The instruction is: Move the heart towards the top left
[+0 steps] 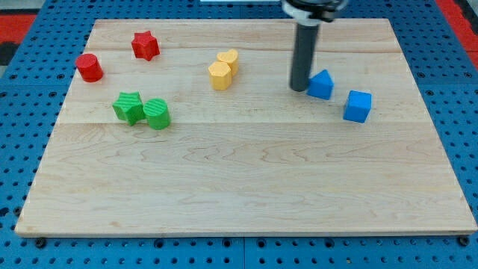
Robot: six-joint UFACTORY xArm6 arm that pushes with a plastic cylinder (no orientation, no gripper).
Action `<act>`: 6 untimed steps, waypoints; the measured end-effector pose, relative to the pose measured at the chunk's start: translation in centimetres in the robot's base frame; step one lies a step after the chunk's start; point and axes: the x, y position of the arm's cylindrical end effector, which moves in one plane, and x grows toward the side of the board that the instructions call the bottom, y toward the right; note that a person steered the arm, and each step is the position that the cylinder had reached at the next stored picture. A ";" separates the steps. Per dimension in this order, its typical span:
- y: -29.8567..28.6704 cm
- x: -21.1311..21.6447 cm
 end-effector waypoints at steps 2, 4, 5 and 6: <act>2.4 0.1; -8.6 -1.5; -14.7 -5.6; -19.7 -7.3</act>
